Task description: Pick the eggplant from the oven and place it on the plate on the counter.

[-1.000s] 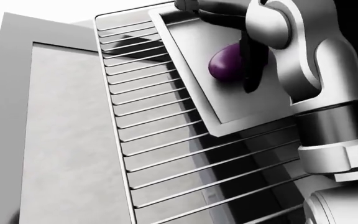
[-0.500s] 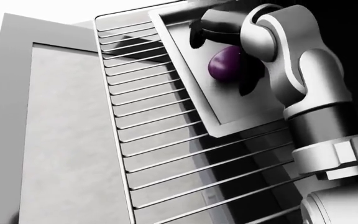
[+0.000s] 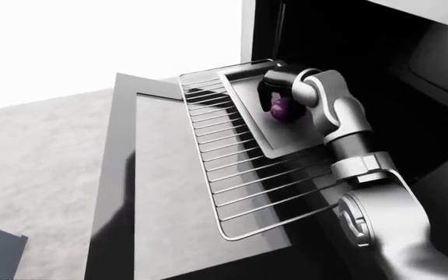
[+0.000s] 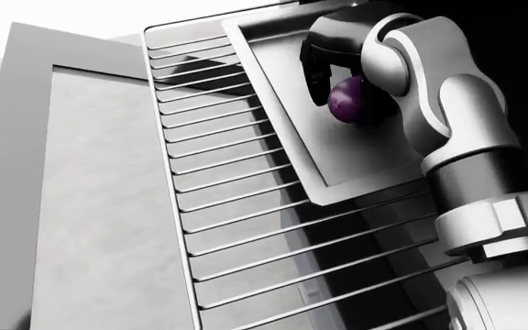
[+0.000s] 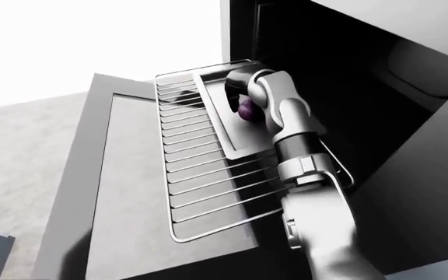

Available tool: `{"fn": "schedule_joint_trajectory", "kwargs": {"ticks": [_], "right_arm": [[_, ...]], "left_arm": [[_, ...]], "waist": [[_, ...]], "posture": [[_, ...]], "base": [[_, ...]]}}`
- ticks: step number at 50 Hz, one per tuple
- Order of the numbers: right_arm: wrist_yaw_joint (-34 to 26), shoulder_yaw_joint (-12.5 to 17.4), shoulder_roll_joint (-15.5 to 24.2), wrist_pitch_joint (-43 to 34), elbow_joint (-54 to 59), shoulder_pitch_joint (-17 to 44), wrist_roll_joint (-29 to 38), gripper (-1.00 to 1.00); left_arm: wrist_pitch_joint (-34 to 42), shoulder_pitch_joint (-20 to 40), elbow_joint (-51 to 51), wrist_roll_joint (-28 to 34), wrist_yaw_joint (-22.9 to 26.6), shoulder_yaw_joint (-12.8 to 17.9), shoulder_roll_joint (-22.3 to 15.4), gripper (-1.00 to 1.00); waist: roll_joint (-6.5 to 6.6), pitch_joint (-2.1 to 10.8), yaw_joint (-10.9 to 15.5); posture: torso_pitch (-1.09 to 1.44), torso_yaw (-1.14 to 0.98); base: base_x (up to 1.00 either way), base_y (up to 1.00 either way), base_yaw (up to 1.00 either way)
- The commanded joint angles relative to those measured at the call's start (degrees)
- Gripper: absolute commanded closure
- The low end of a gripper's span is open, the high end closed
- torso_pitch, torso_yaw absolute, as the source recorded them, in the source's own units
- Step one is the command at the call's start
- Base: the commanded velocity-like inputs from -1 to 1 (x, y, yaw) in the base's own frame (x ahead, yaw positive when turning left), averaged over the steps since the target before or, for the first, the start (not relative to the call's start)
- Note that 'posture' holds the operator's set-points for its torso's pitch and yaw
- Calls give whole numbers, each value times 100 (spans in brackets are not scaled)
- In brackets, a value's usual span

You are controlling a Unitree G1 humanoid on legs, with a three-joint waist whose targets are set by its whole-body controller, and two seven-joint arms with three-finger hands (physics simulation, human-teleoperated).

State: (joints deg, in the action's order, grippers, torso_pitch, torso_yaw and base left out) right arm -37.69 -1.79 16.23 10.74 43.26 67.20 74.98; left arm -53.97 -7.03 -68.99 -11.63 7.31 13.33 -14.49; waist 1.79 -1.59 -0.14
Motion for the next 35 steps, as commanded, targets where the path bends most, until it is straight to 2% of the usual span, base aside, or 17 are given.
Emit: {"fn": "schedule_joint_trajectory", "kwargs": {"ticks": [1, 4, 7, 10, 26, 29, 35], "right_arm": [[-13, 44, 45, -34, -126, 140, -12, 53], [-20, 59, 34, -50, -178, 106, -32, 57], [-19, 68, 37, -56, -220, 106, -54, 70], [8, 74, 31, -51, -308, 149, -81, 100], [-335, 188, -44, -429, -1214, 582, -465, 100], [-307, 188, -73, -490, -1357, 672, -538, 100], [-448, 165, -143, -567, -1630, 715, -613, 100]], "left_arm": [[-178, 94, 101, -45, -20, 67, -99, -100], [-184, 88, 104, -43, -34, 57, -98, -100], [-173, 77, 134, -45, -40, 49, -96, -100], [-151, 72, 166, -32, -55, 39, -93, -100], [-181, 115, 88, -48, -53, 32, -94, -100], [-83, 87, 249, -178, 60, 68, -63, -100], [213, -125, 788, -55, -57, 83, -76, -100]], "waist": [[25, 97, -32], [19, 102, -26], [12, 103, -22], [9, 103, -22], [47, 49, -40], [52, 42, -46], [60, 47, -70]], "posture": [[0, 0], [0, 0], [0, 0], [0, 0], [0, 0], [0, 0], [0, 0]], "base": [[0, 0, 0], [0, 0, 0], [0, 0, 0], [0, 0, 0], [0, 0, 0], [0, 0, 0], [0, 0, 0]]}}
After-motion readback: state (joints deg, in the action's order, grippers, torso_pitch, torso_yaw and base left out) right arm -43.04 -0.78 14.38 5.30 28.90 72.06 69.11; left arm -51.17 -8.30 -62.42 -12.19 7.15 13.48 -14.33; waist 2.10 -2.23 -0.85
